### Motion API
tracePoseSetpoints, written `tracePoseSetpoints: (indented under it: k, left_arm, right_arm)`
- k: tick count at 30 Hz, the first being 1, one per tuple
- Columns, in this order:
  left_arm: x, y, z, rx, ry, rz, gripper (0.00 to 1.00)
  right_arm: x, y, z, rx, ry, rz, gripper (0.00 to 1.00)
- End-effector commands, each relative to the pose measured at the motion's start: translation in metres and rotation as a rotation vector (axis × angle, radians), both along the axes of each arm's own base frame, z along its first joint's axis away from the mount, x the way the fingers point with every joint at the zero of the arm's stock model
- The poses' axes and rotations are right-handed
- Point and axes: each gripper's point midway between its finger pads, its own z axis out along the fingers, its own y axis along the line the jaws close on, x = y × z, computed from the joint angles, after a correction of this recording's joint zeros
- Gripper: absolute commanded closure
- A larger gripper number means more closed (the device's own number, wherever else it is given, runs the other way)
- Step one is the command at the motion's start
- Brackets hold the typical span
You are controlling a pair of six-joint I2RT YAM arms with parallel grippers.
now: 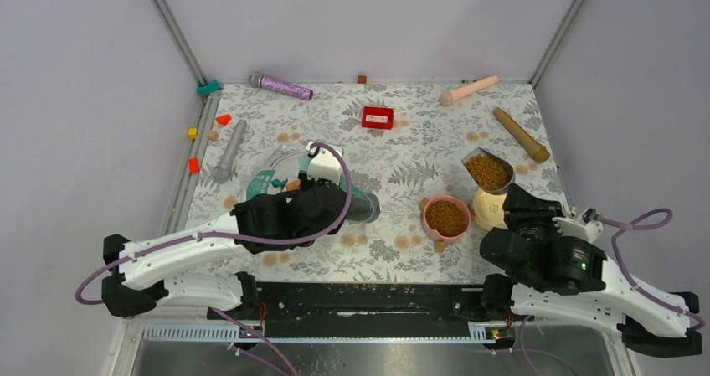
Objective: Serve the pet food
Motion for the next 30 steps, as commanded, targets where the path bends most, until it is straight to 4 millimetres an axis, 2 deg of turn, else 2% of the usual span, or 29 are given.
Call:
tracePoseSetpoints:
  k: [1, 6, 9, 11, 13, 14, 17, 19, 20, 21, 25, 30]
  left_arm:
    - [0.006, -0.006, 0.030, -0.126, -0.044, 0.027, 1.00]
    - [0.006, -0.008, 0.028, -0.127, -0.038, 0.020, 1.00]
    - [0.005, -0.008, 0.028, -0.129, -0.037, 0.020, 1.00]
    - [0.005, -0.008, 0.029, -0.130, -0.037, 0.018, 1.00]
    - [0.005, -0.008, 0.028, -0.129, -0.037, 0.019, 1.00]
    - [0.006, -0.008, 0.029, -0.130, -0.039, 0.021, 1.00]
    - [0.006, -0.008, 0.026, -0.122, -0.036, 0.020, 1.00]
    - [0.006, -0.009, 0.026, -0.118, -0.035, 0.016, 1.00]
    - [0.006, -0.010, 0.026, -0.116, -0.035, 0.015, 1.00]
    - [0.006, -0.009, 0.026, -0.116, -0.036, 0.016, 1.00]
    - [0.006, -0.010, 0.025, -0.117, -0.036, 0.016, 1.00]
    - [0.005, -0.010, 0.026, -0.122, -0.035, 0.011, 1.00]
  right_arm:
    - [0.010, 0.009, 0.037, 0.064, -0.133, -0.066, 1.00]
    - [0.021, 0.030, 0.040, 0.054, -0.091, -0.088, 1.00]
    - [0.030, 0.043, 0.036, 0.074, -0.052, -0.091, 1.00]
    - [0.042, 0.062, 0.032, 0.114, -0.034, -0.044, 1.00]
    - [0.062, 0.090, 0.030, 0.192, -0.095, 0.089, 1.00]
    - [0.073, 0.090, 0.021, 0.241, -0.122, 0.100, 1.00]
    - [0.087, 0.097, 0.017, 0.266, -0.123, 0.123, 1.00]
    - [0.094, 0.108, 0.029, 0.290, -0.206, 0.164, 1.00]
    - [0.097, 0.110, 0.022, 0.293, -0.214, 0.166, 1.00]
    - [0.099, 0.111, 0.028, 0.334, -0.263, 0.173, 1.00]
    - [0.104, 0.111, 0.032, 0.434, -0.386, 0.195, 1.00]
    - [0.102, 0.112, 0.042, 0.464, -0.465, 0.233, 1.00]
